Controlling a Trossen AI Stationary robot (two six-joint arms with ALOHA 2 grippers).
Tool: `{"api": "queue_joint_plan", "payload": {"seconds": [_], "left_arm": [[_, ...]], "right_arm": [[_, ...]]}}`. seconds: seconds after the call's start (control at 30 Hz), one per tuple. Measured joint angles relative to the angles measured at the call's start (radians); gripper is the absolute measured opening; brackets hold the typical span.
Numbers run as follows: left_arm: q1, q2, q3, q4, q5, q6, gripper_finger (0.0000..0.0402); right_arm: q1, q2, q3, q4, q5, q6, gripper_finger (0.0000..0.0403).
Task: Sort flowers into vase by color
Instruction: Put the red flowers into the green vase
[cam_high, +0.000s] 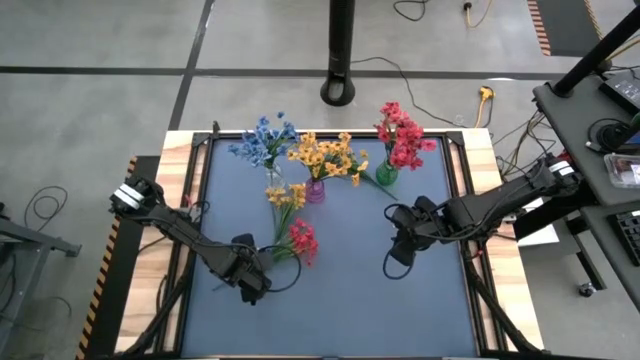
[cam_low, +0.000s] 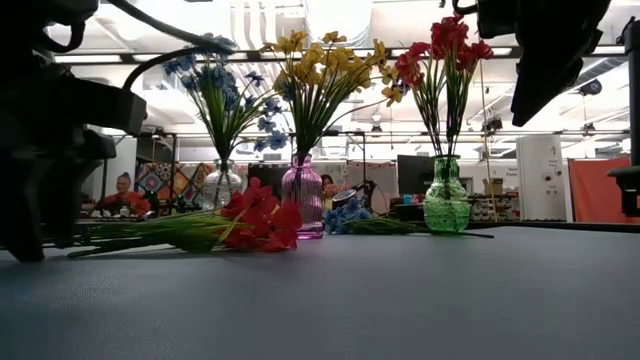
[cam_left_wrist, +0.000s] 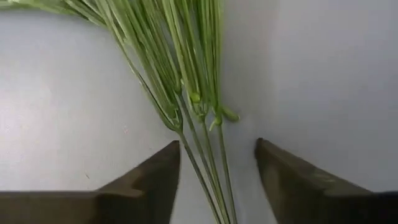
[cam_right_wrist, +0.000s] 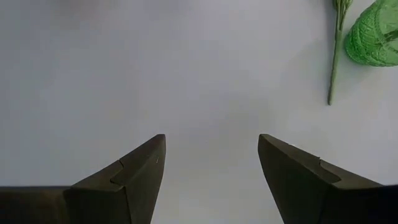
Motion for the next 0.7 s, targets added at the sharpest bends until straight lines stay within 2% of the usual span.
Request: {"api": "queue_joint_plan", "payload": {"seconds": [0.2, 0.37, 0.7], "left_arm": [[0.000, 0.000, 0.000, -0.009, 0.022, -0.004, 0.0084], [-0.001, -0.001, 0.014, -0.031, 0.028, 0.005, 0.0011], [-0.001, -0.021, 0.132, -0.237, 0.029, 0.064, 0.0002]], "right_arm": [[0.000, 0.000, 0.000, 0.003, 0.000, 0.000, 0.0249], [0.000, 0.000, 0.000, 0.004, 0.000, -0.008, 0.0249], [0.000, 0.000, 0.000, 0.008, 0.001, -0.015, 0.0249]]}}
